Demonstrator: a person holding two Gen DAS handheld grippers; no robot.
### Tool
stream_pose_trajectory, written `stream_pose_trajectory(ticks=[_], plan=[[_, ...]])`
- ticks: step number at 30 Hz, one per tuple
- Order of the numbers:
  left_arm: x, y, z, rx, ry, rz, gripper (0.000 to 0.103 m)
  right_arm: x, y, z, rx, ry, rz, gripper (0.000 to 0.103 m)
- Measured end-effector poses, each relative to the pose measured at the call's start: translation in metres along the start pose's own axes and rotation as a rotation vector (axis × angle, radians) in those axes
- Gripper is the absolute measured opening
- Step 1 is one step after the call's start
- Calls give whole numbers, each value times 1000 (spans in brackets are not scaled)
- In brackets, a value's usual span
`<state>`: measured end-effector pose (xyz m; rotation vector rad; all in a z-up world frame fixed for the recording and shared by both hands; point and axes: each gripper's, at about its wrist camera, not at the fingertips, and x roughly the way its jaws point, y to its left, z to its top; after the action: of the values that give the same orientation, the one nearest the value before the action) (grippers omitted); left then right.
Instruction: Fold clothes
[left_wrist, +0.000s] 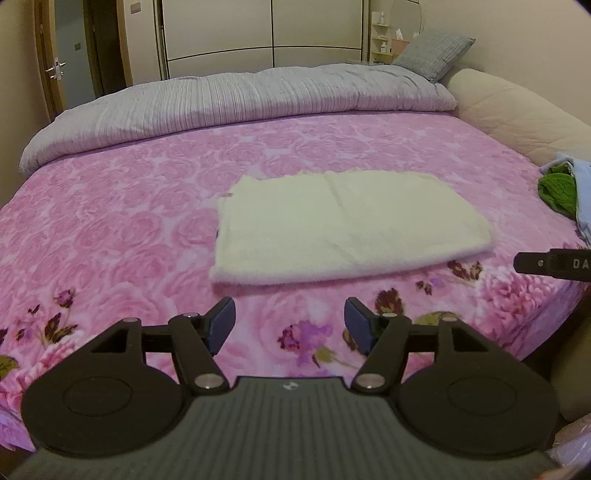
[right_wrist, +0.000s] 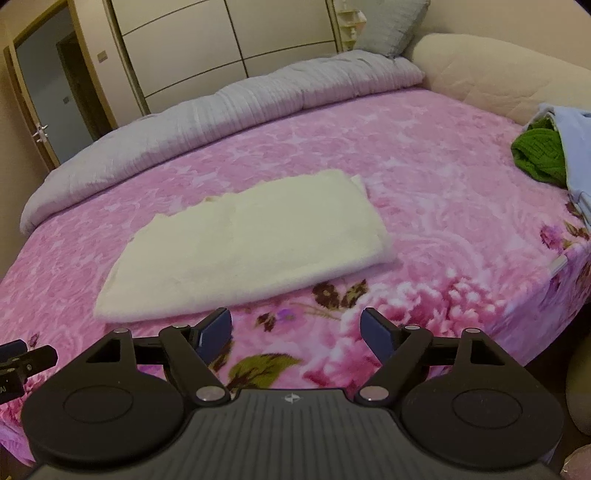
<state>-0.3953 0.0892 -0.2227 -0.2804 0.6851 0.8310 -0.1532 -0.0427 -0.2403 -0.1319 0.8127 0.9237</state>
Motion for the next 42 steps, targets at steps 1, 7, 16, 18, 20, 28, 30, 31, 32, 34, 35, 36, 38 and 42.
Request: stream_pose_trajectory(ticks=[1,7,16,18,20,28,30,31,32,34,35,36,38,42], plan=[[-2,0,-1,-1,-1,0,63,-1,1,-1,-3,1,2,80],[0,4,-2,-16,-1,-18,64,-5,2,-2,-29,6,-3,80],[40,11,3,-25,44,-71,64,16,-5,-2,18,48,-34,81],[57,13,3,-33,68,-86,64,29,-10,-3,38,67,-30,81],[75,15,6,-36,85,-106,64,46,-17,-3,62,95,-43,81],[139,18,32,-18,90,-182,56,111,-76,4,371,84,45,73],[155,19,39,-14,91,-201,52,126,-93,5,495,72,105,64],[163,19,42,-11,91,-210,51,134,-102,5,560,70,132,61],[171,20,46,-9,92,-220,49,142,-110,5,620,70,153,60],[187,14,57,19,89,-241,42,156,-123,2,712,75,166,55],[195,11,61,33,88,-254,38,161,-127,0,737,61,177,53],[203,7,66,46,87,-267,37,165,-131,-1,762,46,187,51],[219,2,71,73,99,-277,31,172,-136,-2,791,16,193,43],[242,-4,73,101,117,-283,31,185,-144,3,825,-39,220,39]])
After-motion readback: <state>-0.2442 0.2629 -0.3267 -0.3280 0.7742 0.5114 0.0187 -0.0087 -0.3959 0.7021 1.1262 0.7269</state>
